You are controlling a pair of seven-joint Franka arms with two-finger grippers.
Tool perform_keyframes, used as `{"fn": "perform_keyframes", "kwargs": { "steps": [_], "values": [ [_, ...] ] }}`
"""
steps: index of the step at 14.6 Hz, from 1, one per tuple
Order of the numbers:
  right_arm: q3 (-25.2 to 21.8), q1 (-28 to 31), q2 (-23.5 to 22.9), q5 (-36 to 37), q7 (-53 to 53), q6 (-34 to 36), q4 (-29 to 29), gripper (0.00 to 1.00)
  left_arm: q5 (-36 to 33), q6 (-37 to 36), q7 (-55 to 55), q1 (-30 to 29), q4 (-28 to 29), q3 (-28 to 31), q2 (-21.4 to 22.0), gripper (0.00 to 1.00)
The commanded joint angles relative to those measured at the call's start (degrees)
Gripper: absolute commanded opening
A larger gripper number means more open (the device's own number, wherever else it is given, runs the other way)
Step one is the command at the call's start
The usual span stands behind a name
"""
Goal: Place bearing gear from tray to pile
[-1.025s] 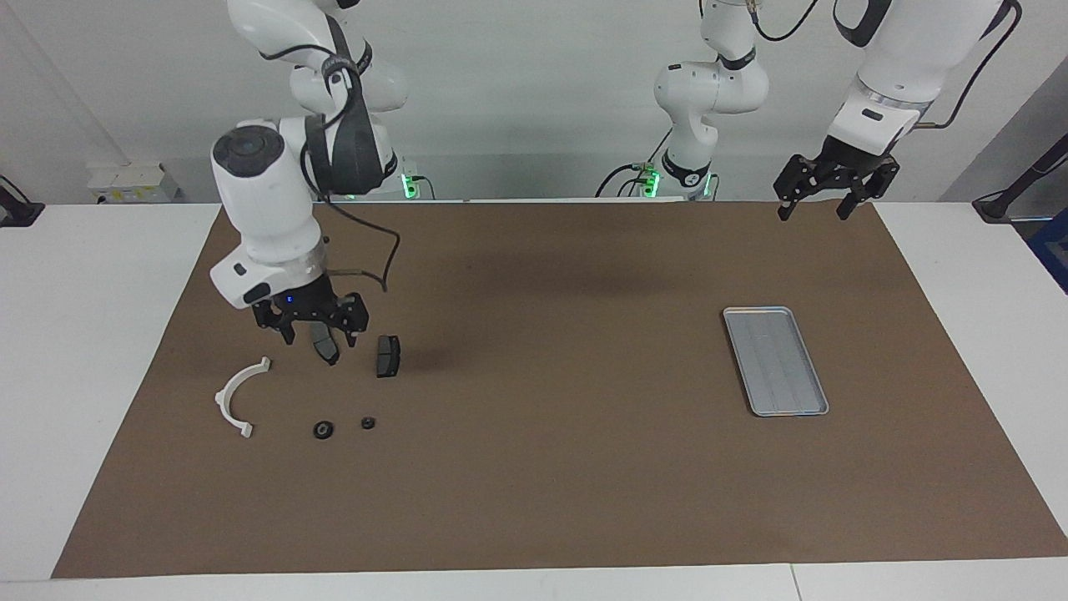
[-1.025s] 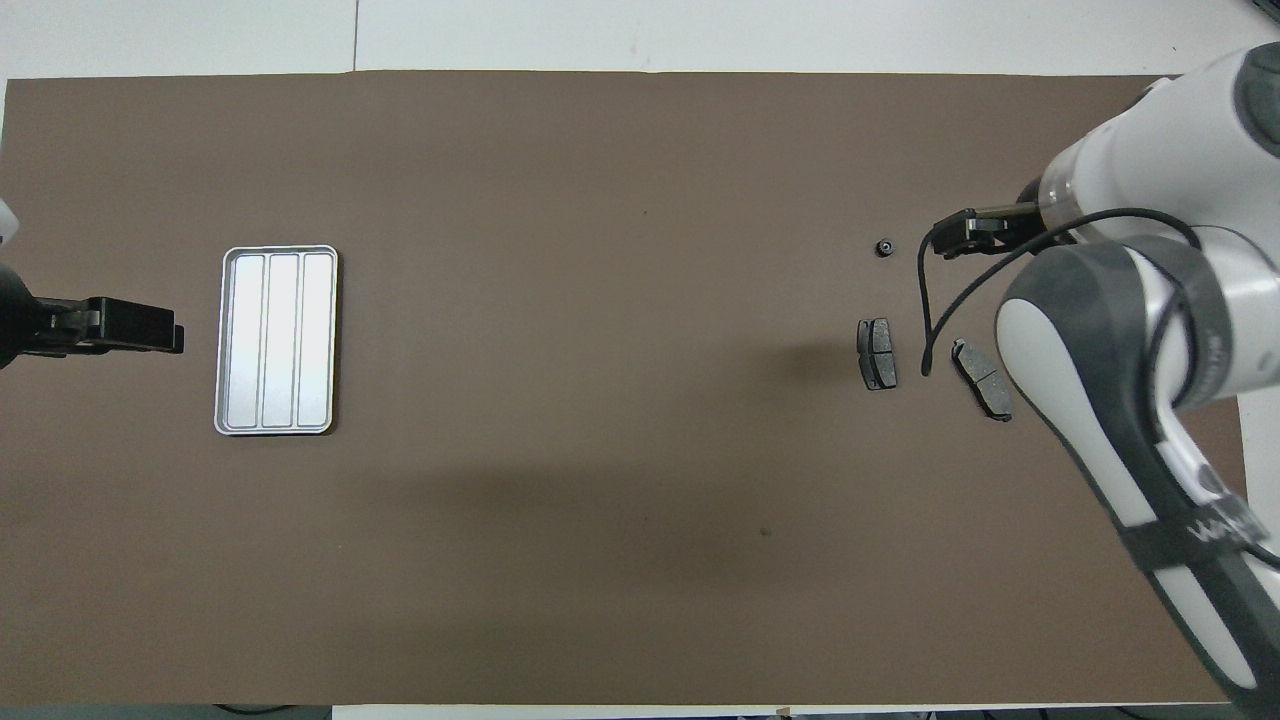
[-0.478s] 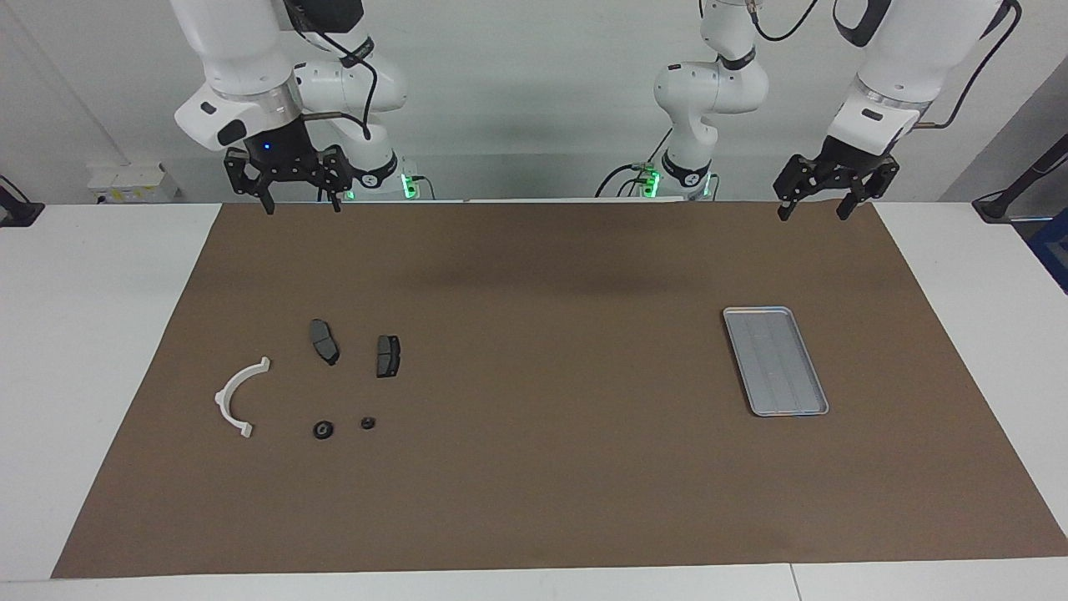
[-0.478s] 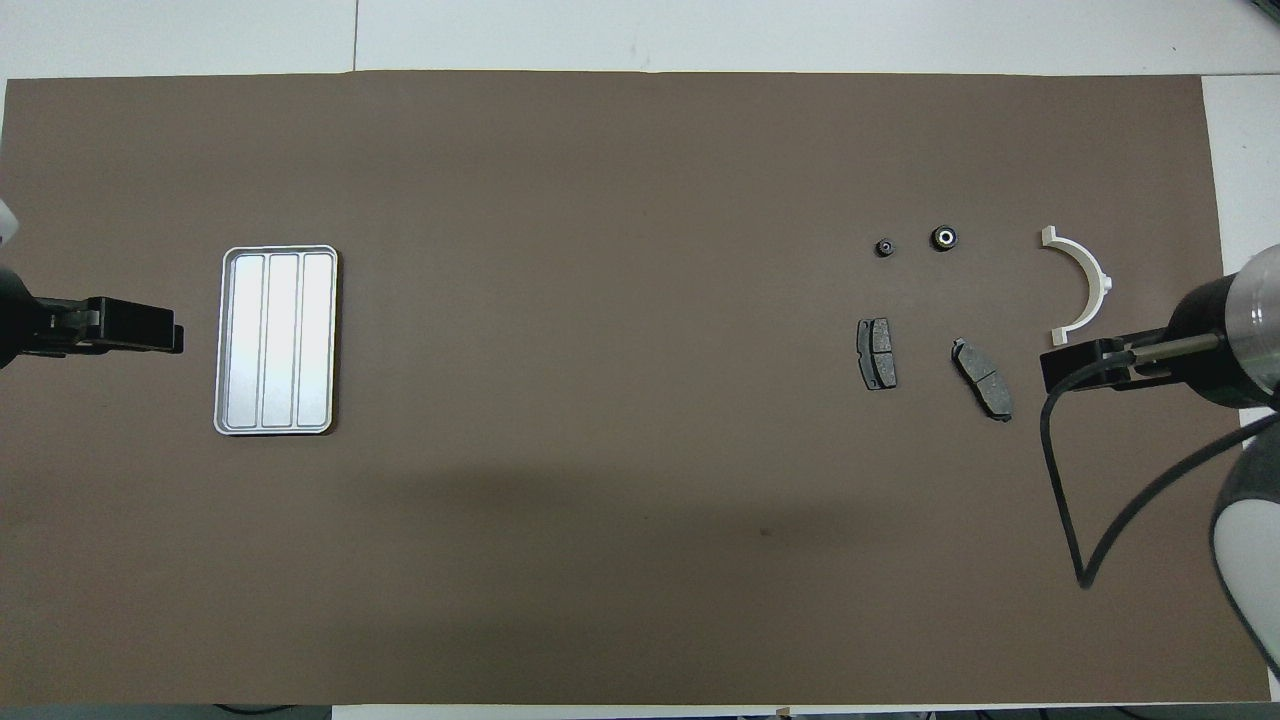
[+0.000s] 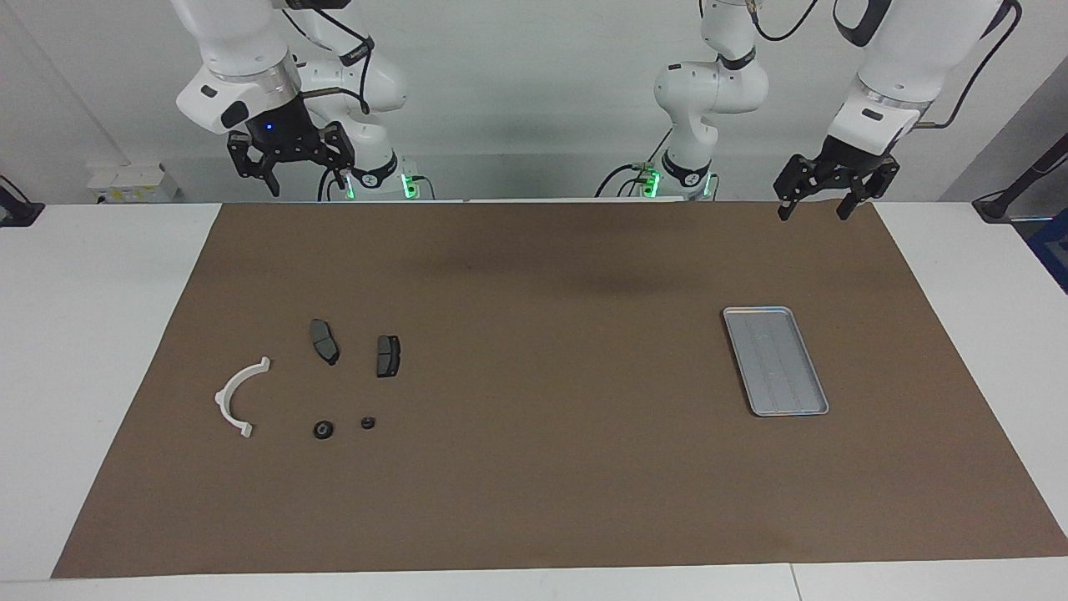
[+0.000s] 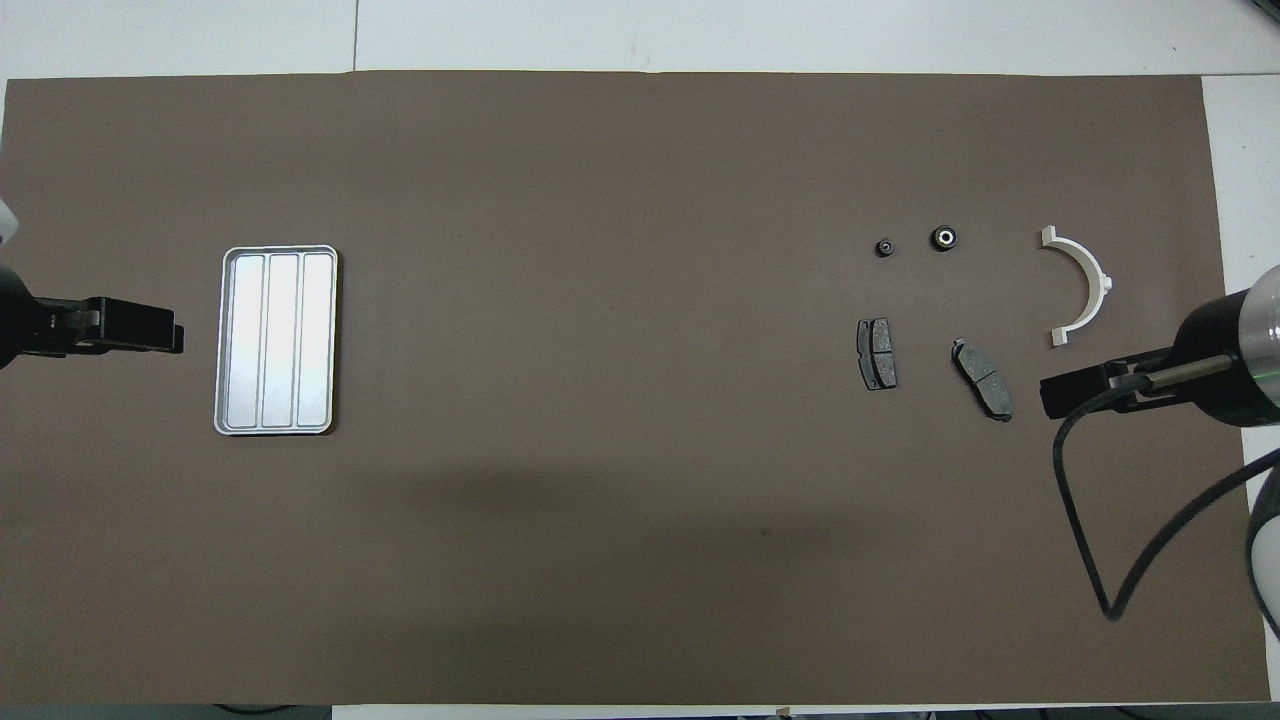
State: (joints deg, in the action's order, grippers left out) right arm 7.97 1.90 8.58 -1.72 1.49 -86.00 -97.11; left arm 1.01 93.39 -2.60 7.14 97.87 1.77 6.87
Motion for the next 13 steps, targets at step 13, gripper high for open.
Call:
{"fn": "perform_keyframes", "kwargs": {
  "steps": [13],
  "values": [
    [0.8,1.5,-0.2,-1.2,-1.1,-4.8,-0.4,1.00,-0.2,0.8,-0.3,0.2,2.1,0.2,1.8,1.00]
  ]
}}
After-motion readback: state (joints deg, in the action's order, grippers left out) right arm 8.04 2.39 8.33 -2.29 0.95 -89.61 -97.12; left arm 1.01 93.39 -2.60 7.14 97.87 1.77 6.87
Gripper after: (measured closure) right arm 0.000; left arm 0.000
